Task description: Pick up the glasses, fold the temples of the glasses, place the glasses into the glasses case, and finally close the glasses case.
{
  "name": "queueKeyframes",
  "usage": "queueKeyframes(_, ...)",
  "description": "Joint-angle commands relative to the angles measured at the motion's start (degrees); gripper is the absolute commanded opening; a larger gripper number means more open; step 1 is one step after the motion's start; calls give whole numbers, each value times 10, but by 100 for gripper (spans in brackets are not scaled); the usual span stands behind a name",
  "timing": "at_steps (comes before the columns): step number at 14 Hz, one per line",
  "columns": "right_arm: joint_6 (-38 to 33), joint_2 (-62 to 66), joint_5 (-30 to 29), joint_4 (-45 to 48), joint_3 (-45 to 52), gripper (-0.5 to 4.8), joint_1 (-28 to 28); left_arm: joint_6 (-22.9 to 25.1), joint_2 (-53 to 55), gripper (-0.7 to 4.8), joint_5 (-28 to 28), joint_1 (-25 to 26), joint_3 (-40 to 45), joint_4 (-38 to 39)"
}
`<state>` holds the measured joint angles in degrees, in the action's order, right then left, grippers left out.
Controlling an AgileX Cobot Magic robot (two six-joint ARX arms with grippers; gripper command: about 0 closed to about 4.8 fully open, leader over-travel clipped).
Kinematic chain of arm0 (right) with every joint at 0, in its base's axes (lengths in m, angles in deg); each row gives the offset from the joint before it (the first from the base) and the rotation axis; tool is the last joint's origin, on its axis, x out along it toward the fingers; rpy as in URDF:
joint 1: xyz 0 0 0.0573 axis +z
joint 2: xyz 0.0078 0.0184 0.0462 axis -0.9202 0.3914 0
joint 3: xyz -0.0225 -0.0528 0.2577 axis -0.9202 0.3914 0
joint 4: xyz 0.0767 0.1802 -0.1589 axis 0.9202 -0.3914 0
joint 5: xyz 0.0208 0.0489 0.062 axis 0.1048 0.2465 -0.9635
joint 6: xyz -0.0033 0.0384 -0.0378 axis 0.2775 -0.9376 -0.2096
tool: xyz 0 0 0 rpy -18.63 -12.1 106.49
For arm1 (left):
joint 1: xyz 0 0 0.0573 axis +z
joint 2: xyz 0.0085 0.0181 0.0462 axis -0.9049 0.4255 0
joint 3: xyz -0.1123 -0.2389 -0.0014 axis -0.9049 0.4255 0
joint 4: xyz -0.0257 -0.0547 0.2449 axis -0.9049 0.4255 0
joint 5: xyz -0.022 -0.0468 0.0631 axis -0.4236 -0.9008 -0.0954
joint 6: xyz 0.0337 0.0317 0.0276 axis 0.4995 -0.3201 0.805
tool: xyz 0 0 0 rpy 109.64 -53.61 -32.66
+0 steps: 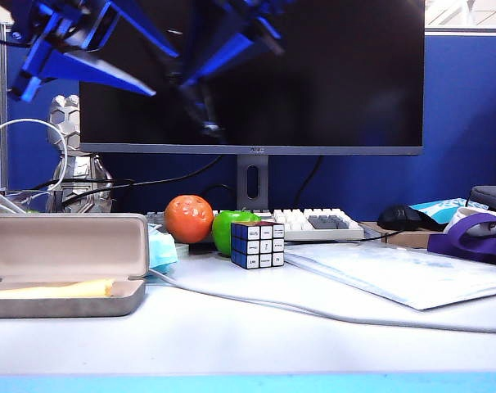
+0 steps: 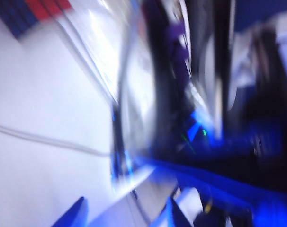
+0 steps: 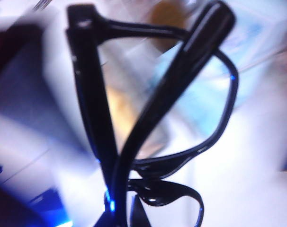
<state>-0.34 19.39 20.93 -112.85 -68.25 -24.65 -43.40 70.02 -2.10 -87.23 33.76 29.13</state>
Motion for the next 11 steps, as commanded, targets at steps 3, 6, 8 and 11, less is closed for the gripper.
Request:
queueKeyframes(3, 1, -7, -7, 4, -3, -1, -47, 28, -31, 212, 28, 9, -2, 15)
queueKeyframes(6, 36, -7, -109, -3, -3, -1, -53, 26, -47, 118, 191, 27, -2, 113)
queueKeyframes(8, 55, 0, -160, -2, -3, -1, -45, 26, -57, 90, 240, 35, -2, 144)
queueKeyframes(11, 75, 16, -202, 1, -3, -1, -31, 23, -65, 21, 266, 35, -2, 170)
